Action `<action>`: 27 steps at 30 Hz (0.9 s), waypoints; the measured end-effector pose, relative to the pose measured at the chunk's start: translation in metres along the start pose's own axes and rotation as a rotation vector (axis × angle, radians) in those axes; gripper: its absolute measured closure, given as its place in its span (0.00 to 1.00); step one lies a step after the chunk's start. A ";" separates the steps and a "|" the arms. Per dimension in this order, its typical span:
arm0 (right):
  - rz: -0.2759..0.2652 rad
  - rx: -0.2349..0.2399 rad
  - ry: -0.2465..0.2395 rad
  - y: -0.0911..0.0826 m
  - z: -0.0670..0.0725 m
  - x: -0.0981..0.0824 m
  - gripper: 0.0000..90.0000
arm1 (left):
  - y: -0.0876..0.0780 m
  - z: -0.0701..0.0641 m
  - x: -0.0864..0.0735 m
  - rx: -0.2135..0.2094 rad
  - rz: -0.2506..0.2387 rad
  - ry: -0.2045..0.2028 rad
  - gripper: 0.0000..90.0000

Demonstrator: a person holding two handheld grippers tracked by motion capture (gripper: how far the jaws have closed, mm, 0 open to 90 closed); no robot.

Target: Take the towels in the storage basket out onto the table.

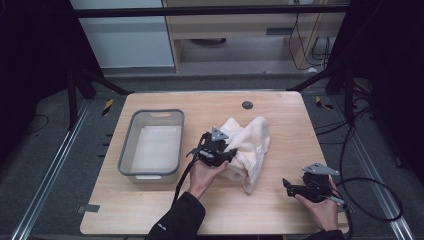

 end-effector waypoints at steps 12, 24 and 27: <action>0.004 -0.003 -0.003 0.000 0.001 -0.001 0.08 | 0.002 0.000 -0.012 0.004 0.034 0.018 0.41; 0.000 -0.007 -0.001 0.000 0.000 0.000 0.07 | -0.013 -0.002 -0.013 -0.036 0.035 0.043 0.26; 0.000 -0.007 0.001 0.000 0.000 0.000 0.07 | -0.019 -0.002 -0.013 -0.039 0.034 0.061 0.25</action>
Point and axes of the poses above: each handheld gripper's, and its own axes: y roughly forward along the jaws, x roughly out of its top, z roughly to its left, the point moved 7 cm from there along y, roughly forward along the jaws, and after that the axes turned 7 degrees about -z, right-handed, at the moved point
